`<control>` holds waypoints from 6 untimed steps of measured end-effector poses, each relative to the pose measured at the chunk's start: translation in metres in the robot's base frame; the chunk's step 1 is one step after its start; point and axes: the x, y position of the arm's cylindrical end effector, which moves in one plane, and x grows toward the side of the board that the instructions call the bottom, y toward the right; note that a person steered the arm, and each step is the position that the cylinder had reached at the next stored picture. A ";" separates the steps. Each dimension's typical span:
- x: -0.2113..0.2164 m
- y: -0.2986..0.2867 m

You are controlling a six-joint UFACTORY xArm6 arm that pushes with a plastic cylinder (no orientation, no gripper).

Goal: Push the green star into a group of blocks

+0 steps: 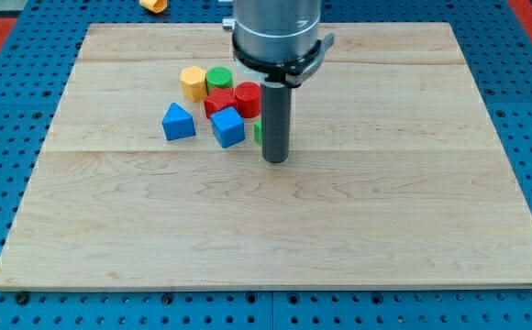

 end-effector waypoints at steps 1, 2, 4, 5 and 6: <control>-0.015 -0.004; -0.016 -0.027; -0.002 0.042; -0.018 0.051; -0.037 0.029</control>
